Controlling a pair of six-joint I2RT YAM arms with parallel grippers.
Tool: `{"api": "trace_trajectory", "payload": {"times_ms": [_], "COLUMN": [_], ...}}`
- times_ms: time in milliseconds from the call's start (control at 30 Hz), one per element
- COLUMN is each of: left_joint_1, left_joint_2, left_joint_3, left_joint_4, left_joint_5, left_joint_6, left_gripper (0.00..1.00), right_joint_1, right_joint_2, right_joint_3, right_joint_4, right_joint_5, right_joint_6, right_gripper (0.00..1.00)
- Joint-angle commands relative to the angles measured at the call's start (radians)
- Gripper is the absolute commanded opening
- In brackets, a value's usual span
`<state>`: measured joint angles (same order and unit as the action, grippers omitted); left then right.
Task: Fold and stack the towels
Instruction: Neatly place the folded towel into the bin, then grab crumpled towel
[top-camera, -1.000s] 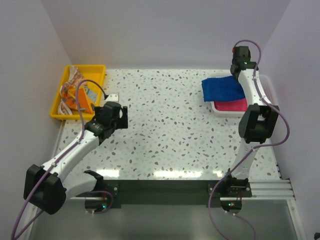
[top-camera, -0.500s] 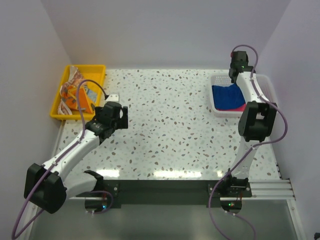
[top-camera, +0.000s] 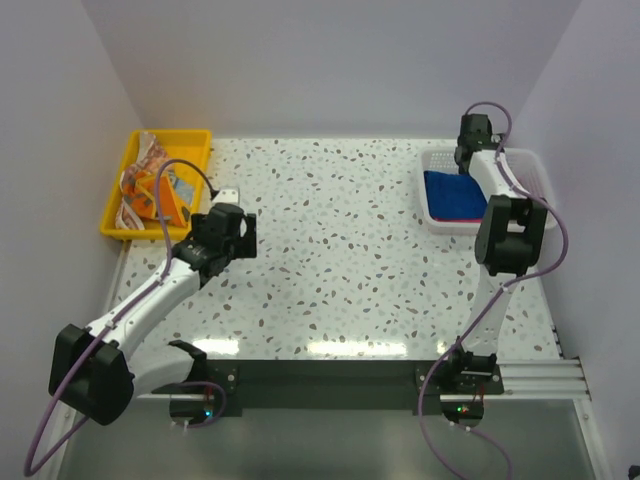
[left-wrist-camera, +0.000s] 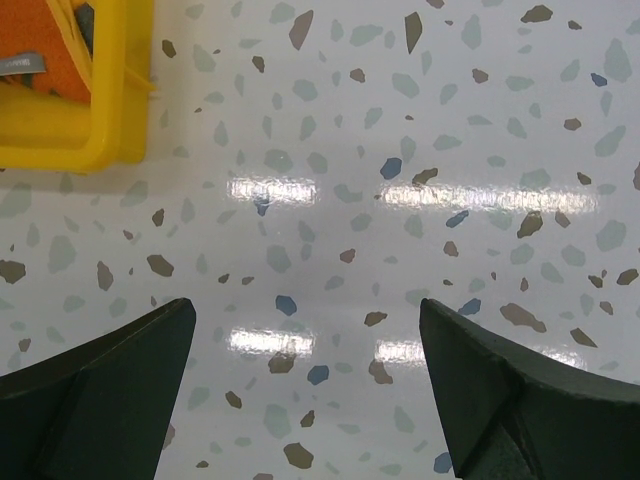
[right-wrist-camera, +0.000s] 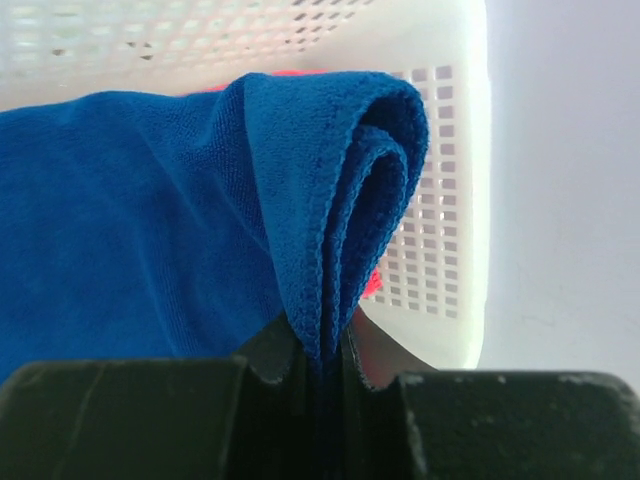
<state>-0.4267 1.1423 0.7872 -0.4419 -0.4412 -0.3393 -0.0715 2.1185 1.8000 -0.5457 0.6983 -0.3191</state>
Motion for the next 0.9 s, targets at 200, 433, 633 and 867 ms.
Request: {"api": "trace_trajectory", "payload": {"times_ms": [200,433,633,867], "left_joint_1": [-0.003,0.0,0.008,0.063], "left_joint_2": [0.017,0.02,0.011,0.14], "left_joint_3": [0.015,0.018,0.02,0.285], "left_joint_4": [0.022,0.026,0.048,-0.058], "left_joint_5": [0.009,0.019,0.036,-0.066], "left_joint_6": [0.002,0.002,-0.004,-0.043], "left_gripper": [1.0,1.0,1.0,1.0], "right_joint_1": [-0.034,-0.037,-0.013,0.177], "right_joint_2": [0.064,-0.021,-0.226,-0.511], "right_joint_3": [0.016,0.125,0.076,-0.206], "right_joint_4": [0.102,-0.031,-0.253,-0.209], "right_joint_5": [0.305,0.409,0.086,-0.258], "right_joint_6": [0.058,0.167,0.417,0.538], "right_gripper": [0.69,0.86,0.88,0.98]}}
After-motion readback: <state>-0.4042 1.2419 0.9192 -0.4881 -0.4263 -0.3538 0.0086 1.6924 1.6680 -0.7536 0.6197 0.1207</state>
